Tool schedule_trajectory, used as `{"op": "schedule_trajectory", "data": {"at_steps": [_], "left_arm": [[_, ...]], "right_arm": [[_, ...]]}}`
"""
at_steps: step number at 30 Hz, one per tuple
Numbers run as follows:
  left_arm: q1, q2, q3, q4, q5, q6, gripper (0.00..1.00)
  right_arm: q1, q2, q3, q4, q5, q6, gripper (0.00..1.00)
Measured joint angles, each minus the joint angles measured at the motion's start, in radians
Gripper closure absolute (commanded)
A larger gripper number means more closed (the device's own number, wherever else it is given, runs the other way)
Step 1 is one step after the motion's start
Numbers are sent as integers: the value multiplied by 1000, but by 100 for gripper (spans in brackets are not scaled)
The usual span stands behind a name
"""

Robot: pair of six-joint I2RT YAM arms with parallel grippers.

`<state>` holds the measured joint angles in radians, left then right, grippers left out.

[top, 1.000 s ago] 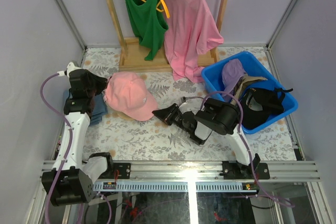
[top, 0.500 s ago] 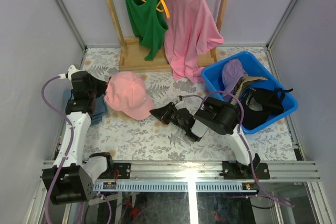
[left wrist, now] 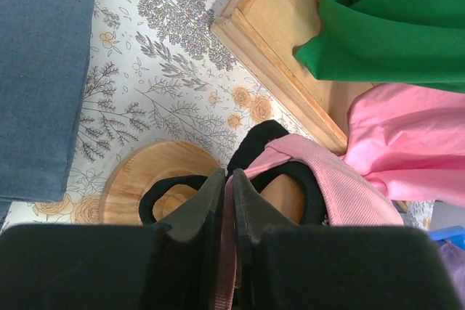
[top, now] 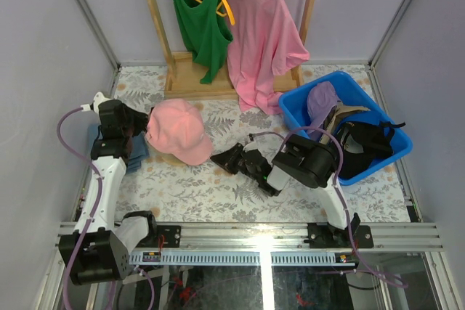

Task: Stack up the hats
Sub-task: Stack the hat on the hat.

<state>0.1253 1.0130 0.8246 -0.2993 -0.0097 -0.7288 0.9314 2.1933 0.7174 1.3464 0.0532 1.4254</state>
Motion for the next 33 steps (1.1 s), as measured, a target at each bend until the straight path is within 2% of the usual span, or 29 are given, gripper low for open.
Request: {"op": "schedule_trajectory", "data": {"at_steps": [9, 14, 22, 33], "left_arm": [[6, -16, -3, -9, -3, -20, 65], [7, -41, -3, -26, -10, -30, 56], [11, -92, -3, -62, -27, -41, 50], [16, -150, -2, -100, -63, -46, 43]], "right_arm": [[0, -97, -93, -71, 18, -77, 71], [0, -147, -117, -98, 35, -116, 69], [0, -307, -126, -183, 65, -223, 66], [3, -605, -106, -400, 138, -451, 60]]}}
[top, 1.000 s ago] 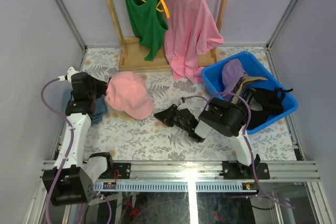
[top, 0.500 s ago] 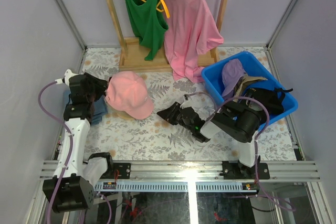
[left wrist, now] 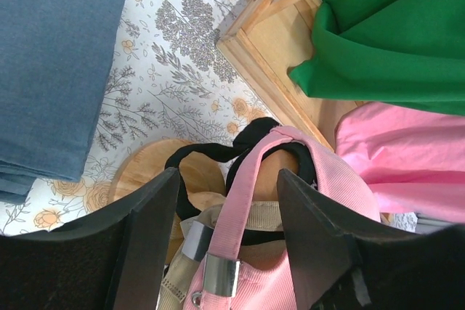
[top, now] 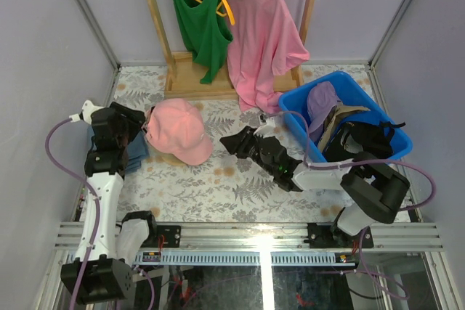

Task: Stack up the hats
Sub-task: Stack the hat on the hat, then pick up the hat from the bin.

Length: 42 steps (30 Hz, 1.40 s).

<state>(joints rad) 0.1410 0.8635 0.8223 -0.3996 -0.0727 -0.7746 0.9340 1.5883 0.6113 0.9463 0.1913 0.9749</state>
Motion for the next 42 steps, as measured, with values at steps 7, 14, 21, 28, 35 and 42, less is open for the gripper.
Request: {"op": "schedule_trajectory", "data": {"at_steps": [7, 14, 21, 28, 35, 42], "left_arm": [[4, -56, 0, -29, -34, -2, 39], [5, -136, 14, -64, -48, -8, 33], [5, -145, 61, -83, -48, -10, 1], [5, -145, 76, -85, -40, -14, 0], [5, -145, 76, -84, -26, -28, 0], [5, -145, 74, -78, -10, -50, 4]], "right_arm": [[10, -126, 95, -260, 60, -206, 16], [13, -250, 233, -513, 219, -486, 1], [-13, -366, 222, -541, 414, -604, 6], [-175, -456, 226, -713, 480, -581, 16], [-247, -467, 288, -933, 566, -535, 19], [-377, -490, 263, -1032, 557, -473, 18]]}}
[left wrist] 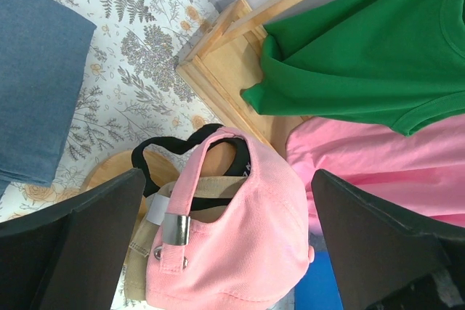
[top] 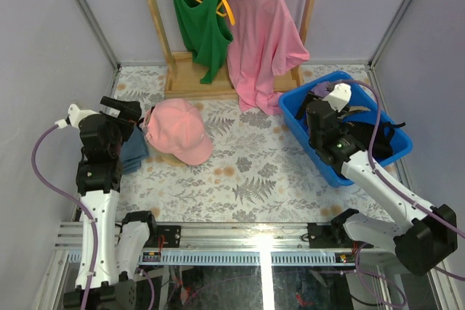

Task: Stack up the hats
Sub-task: Pick up the hat from the bin.

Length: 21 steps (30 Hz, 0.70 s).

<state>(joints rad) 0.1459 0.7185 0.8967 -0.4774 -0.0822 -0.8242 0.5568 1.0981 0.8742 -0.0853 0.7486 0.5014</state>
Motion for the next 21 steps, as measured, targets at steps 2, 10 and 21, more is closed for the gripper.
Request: {"op": "schedule_trajectory", "data": {"at_steps": [2, 10, 21], "left_arm": [[0, 0, -3, 6, 8, -6, 7], [0, 0, -16, 14, 31, -18, 11], [0, -10, -39, 25, 48, -36, 11]], "right_arm": [[-33, 1, -14, -11, -16, 15, 18], [-129, 50, -70, -21, -103, 58, 21], [-178, 152, -83, 16, -184, 82, 51]]}}
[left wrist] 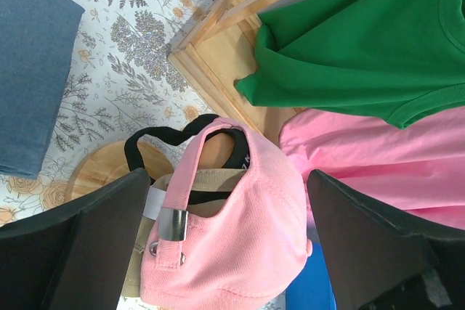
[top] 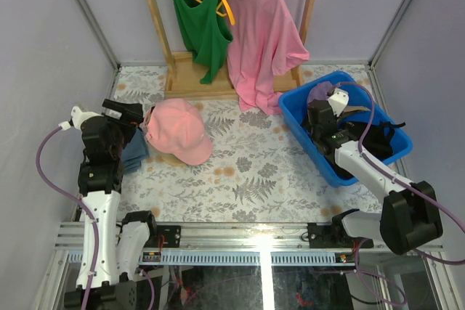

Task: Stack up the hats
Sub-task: Pick up the hat from the bin.

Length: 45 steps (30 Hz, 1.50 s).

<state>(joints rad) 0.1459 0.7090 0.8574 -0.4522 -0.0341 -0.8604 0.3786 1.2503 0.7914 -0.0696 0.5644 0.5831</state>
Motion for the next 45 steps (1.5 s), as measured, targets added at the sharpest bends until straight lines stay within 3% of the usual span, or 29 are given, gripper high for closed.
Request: {"op": "schedule_trajectory", "data": {"at_steps": [4, 8, 17, 30, 37, 45], "left_arm": [[0, -3, -2, 4, 1, 0, 11], [0, -4, -3, 8, 2, -1, 11], [0, -9, -20, 22, 21, -1, 10], [0, -16, -23, 40, 63, 17, 0], [0, -20, -22, 53, 104, 26, 0], [1, 7, -22, 177, 300, -11, 0]], "right_arm": [[-21, 32, -1, 17, -20, 9, 88], [-28, 33, -11, 34, -35, 20, 100], [-29, -107, -5, 6, -34, -5, 100], [-35, -234, 63, 0, -86, -7, 100], [-41, -317, 70, -30, -219, 31, 100], [-42, -466, 94, -16, -482, 154, 100]]}}
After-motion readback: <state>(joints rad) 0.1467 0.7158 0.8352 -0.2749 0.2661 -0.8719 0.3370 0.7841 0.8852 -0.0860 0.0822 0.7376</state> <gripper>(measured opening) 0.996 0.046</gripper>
